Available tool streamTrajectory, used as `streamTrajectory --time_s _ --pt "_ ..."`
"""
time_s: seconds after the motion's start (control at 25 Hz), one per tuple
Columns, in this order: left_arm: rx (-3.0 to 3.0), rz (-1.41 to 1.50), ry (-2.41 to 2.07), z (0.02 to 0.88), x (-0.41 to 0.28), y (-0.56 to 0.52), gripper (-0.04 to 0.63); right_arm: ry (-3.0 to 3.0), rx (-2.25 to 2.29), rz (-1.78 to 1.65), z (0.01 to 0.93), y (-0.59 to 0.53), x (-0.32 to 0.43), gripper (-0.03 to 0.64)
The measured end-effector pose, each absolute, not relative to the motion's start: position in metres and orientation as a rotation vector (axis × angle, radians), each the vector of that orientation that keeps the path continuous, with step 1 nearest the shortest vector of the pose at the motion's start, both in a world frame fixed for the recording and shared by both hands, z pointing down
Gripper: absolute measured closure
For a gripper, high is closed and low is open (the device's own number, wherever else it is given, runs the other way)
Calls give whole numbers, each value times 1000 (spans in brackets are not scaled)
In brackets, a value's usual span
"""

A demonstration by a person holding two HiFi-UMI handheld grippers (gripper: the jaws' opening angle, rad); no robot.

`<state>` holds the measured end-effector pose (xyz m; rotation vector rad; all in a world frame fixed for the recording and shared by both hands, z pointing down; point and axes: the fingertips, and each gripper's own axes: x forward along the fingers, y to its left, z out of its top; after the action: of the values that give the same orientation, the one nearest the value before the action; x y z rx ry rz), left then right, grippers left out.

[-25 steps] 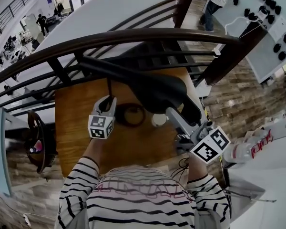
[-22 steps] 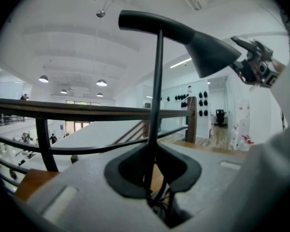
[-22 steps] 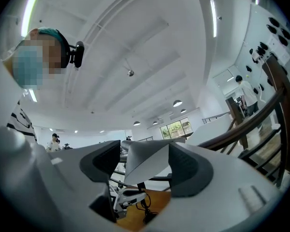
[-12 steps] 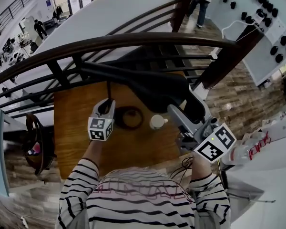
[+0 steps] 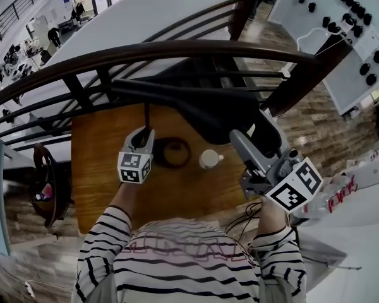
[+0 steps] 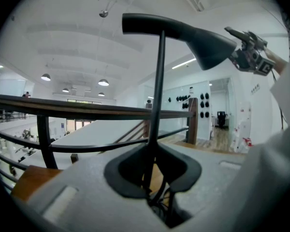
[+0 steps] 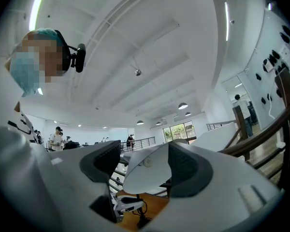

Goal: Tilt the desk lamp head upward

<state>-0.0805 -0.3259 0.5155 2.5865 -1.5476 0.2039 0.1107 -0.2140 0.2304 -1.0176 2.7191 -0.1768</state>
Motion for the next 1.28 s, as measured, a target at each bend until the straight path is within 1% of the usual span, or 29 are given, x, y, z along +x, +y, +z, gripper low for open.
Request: streamTrajectory --time_s 0.36,1.28 --pt "2594 212 -1533 517 -83 -327 540 2757 -1015 -112 214 -219 104 307" --pt "2583 214 -1523 520 -82 -326 540 2741 -978 -43 190 -230 98 307"
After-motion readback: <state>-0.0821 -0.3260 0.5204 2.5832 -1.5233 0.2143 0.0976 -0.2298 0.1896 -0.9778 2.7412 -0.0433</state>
